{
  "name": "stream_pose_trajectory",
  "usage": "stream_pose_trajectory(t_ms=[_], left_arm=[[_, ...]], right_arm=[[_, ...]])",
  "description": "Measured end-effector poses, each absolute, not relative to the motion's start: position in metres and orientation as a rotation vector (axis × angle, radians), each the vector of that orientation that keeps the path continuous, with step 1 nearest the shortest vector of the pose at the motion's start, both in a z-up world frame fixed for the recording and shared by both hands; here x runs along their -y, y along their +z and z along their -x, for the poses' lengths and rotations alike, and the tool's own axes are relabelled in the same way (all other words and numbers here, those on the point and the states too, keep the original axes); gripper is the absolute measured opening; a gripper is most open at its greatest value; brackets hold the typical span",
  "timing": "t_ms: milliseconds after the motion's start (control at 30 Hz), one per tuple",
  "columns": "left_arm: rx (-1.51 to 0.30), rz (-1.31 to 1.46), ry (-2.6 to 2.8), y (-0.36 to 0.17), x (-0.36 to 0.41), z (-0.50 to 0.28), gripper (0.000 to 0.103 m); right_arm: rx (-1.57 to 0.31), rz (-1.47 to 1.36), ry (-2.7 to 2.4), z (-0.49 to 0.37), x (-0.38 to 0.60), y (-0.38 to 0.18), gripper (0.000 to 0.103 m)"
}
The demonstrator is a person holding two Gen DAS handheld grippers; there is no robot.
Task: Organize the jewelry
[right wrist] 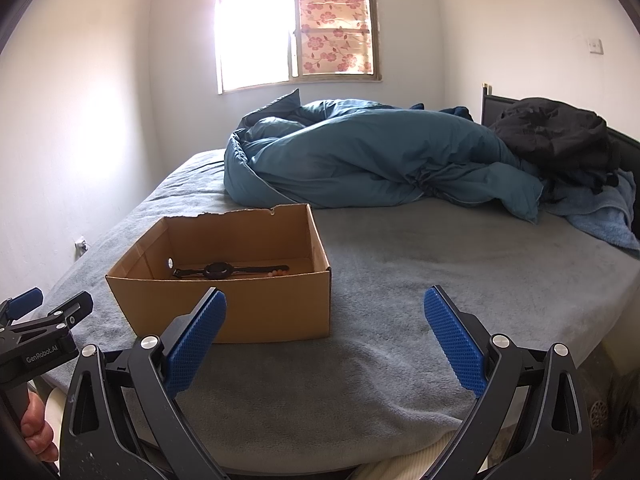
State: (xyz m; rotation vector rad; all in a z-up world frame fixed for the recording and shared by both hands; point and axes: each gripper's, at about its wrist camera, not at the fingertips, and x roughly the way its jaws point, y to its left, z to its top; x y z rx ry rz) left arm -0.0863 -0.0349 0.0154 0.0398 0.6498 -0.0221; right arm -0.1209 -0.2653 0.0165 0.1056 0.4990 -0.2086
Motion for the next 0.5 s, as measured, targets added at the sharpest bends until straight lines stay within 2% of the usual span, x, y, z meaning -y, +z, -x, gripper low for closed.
stream_pose_trajectory(t_ms=[500], left_arm=[[-0.655,-0.040,-0.022,0.0160,0.0365,0.0863,0.097]], right_arm=[[-0.498,-0.107,-0.208,0.1202,0.2635,0.0163,0.095]])
